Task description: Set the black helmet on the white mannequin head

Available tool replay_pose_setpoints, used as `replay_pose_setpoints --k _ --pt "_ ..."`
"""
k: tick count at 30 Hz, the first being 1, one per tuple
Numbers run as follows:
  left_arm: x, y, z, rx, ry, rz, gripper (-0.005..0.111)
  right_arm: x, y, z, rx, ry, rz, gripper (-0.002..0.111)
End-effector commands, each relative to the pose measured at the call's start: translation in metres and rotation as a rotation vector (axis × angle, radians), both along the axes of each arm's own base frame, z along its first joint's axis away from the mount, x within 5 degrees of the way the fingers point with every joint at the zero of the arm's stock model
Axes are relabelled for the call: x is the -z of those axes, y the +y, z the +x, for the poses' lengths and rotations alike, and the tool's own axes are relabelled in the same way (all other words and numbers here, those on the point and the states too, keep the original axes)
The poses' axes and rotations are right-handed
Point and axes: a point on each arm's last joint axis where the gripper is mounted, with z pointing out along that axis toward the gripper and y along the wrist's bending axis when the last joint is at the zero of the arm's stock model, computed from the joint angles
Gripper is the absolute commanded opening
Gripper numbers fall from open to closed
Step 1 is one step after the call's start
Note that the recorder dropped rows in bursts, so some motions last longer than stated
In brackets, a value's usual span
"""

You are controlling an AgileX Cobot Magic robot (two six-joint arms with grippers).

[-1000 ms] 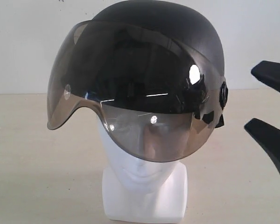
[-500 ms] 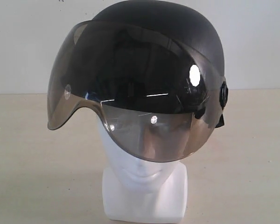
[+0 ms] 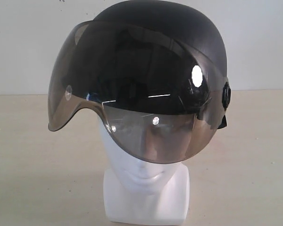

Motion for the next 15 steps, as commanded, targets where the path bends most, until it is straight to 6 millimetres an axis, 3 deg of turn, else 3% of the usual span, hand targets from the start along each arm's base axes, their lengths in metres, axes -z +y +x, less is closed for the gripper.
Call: replay_pose_setpoints --k 1,5,11,14,15 --pt "0.002 0.0 0.0 0.005 0.007 0.001 0.004 -0.023 -0.015 -0.003 0.102 0.272 -0.267 0.001" --pt "0.002 0.0 0.0 0.005 0.007 0.001 0.004 -0.029 -0.008 0.001 0.044 0.533 -0.367 0.001" --pt "0.002 0.0 0.0 0.005 0.007 0.001 0.004 -0.023 0.041 0.011 -0.363 0.531 -0.144 0.001" --pt "-0.003 0.0 0.0 0.004 -0.04 -0.017 0.004 -0.012 0.039 0.025 -0.298 0.521 -0.197 0.001" --pt "-0.007 -0.001 0.0 0.003 -0.086 -0.127 0.004 -0.008 0.036 0.031 -0.25 0.523 -0.227 0.001"
